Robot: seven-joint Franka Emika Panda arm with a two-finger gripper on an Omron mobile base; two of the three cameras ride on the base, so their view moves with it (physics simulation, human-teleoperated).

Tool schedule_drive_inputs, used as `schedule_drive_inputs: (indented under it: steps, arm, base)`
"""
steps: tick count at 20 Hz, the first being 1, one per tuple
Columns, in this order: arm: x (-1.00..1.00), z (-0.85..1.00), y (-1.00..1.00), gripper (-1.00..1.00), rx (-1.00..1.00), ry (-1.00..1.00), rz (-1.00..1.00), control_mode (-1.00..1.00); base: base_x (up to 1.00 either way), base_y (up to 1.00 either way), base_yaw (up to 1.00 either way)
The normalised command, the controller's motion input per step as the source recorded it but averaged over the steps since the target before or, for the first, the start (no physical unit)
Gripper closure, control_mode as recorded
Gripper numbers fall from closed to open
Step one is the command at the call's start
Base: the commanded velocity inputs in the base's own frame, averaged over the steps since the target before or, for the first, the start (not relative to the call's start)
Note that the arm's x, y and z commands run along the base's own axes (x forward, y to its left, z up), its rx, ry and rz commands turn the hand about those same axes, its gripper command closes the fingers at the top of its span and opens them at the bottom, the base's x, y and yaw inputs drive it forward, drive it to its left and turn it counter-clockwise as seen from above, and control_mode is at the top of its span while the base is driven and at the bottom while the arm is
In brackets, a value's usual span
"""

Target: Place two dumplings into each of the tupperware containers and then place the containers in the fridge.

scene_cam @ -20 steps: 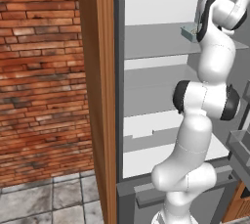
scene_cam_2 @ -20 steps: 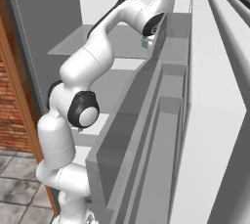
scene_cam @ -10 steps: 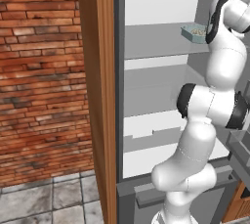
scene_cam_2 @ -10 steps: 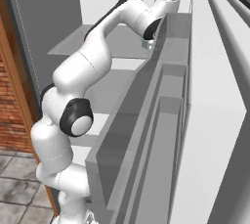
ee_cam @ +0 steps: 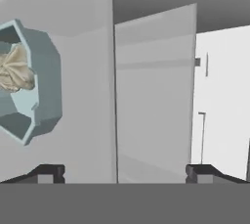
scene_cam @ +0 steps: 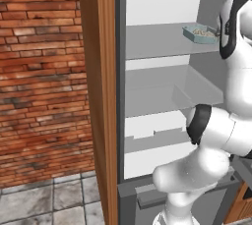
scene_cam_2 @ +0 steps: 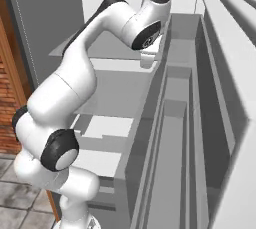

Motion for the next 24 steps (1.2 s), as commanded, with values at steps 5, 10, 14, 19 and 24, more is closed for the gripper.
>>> schedule_drive_inputs:
  steps: [5,10,14,19,24]
  arm:
    - [-1.00,0.00,0.47,-1.00,-0.13,-0.24,0.00,-1.00]
    - [-1.00,0.00,0.45,-1.00,-0.11,-0.13,0.00,-1.00]
    - [-1.00,0.00,0.46,-1.00,-0.12,0.00,0.00,-1.00]
    - [-1.00,-0.06,0.28,-1.00,-0.11,0.03,0.03,-1.00]
    - [-0.82,-0.07,0.33,-1.00,-0.10,0.11,0.15,-1.00]
  base:
    - [0.00,0.00,0.00]
    - [0.00,0.00,0.00]
    - [0.00,0.00,0.00]
    - [0.00,0.00,0.00]
    - [0.00,0.00,0.00]
